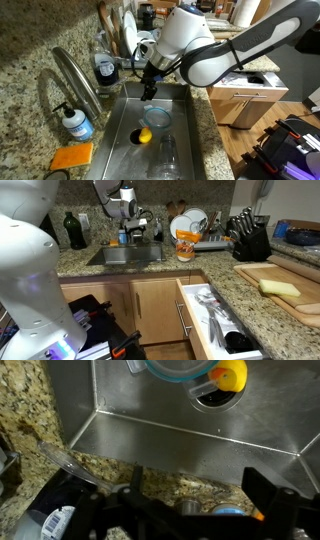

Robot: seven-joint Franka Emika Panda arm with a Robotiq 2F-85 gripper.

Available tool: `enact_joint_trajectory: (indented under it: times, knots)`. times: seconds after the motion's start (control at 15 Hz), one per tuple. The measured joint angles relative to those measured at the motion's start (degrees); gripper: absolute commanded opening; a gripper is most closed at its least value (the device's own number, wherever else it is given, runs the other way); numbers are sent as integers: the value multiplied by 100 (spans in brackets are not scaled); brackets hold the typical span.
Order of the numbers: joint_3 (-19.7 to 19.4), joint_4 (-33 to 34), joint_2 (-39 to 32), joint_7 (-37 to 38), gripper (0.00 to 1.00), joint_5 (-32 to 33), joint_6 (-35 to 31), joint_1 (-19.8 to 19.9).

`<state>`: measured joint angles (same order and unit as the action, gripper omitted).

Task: Open the tap

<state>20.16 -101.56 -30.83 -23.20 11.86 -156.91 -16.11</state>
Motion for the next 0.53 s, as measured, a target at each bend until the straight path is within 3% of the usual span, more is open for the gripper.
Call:
enact_joint_trajectory:
  times: [0.2, 0.53]
  knots:
    - [33, 345, -395, -78, 100, -321, 52, 97]
    - [253, 1887, -1619, -478, 100, -369, 79, 70]
